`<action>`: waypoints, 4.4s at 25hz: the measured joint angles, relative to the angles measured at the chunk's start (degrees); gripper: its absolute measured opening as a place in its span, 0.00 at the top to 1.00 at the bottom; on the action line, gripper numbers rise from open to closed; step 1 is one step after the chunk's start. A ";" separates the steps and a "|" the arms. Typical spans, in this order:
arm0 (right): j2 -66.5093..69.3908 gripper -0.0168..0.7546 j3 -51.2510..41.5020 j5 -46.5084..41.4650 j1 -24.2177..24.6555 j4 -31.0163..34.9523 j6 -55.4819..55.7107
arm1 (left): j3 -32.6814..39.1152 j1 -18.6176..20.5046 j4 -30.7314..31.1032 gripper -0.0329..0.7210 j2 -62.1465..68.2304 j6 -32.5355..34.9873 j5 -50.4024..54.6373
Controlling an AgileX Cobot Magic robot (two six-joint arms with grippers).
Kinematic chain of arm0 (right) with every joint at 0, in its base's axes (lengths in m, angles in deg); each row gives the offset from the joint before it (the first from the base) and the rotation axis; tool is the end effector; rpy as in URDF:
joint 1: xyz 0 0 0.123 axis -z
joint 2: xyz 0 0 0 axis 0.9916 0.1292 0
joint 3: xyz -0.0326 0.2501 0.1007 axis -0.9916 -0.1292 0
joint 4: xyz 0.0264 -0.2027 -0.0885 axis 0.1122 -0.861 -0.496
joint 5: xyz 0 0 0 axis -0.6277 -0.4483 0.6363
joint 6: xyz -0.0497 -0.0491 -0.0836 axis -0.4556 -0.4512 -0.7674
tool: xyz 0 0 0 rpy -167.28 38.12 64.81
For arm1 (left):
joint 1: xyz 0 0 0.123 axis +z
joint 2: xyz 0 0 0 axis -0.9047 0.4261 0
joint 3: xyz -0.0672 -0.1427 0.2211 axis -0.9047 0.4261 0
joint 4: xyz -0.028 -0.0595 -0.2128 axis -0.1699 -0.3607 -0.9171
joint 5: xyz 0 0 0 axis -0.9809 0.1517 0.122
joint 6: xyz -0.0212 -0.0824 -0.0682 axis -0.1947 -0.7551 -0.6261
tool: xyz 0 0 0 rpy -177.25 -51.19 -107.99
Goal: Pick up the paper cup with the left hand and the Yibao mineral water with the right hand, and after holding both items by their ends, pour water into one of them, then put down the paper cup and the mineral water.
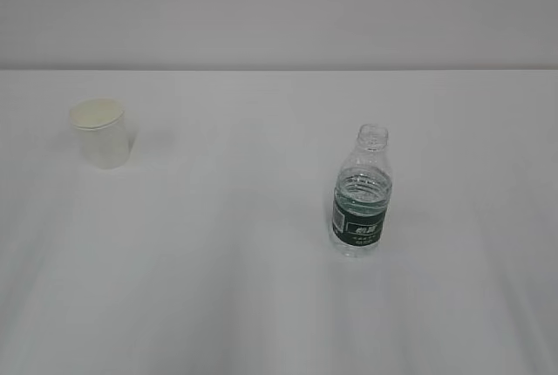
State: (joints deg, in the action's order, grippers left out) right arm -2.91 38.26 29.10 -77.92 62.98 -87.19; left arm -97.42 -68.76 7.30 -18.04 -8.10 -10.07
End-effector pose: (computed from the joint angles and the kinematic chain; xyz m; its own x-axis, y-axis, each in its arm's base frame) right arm 0.0641 0.0025 0.2729 -0.0534 -0.0759 -0.9957 0.0062 0.9971 -0.0764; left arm 0.1058 -0.0137 0.2862 -0.2894 -0.0998 -0.9520 0.0903 0.9873 -0.1309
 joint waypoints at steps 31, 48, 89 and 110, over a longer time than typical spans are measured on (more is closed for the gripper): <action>6.82 0.21 -0.65 1.97 -2.58 0.12 -3.88 | 7.49 0.00 -0.22 0.22 2.54 0.21 -11.79; 19.89 0.21 -0.75 5.54 -13.41 0.58 -6.00 | 7.49 -3.92 -0.90 0.23 14.69 0.21 -13.21; 50.54 0.21 -10.12 54.20 -17.95 -15.86 21.05 | 7.49 -10.39 -1.98 0.28 31.36 0.21 -29.70; 68.32 0.21 -17.35 79.90 -17.95 -26.84 26.28 | 12.40 -10.39 -0.62 0.28 35.53 0.21 -44.68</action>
State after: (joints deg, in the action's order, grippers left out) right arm 65.41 20.91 109.00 -95.87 36.14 -60.92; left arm -85.02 -79.15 6.68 17.49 -7.89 -54.75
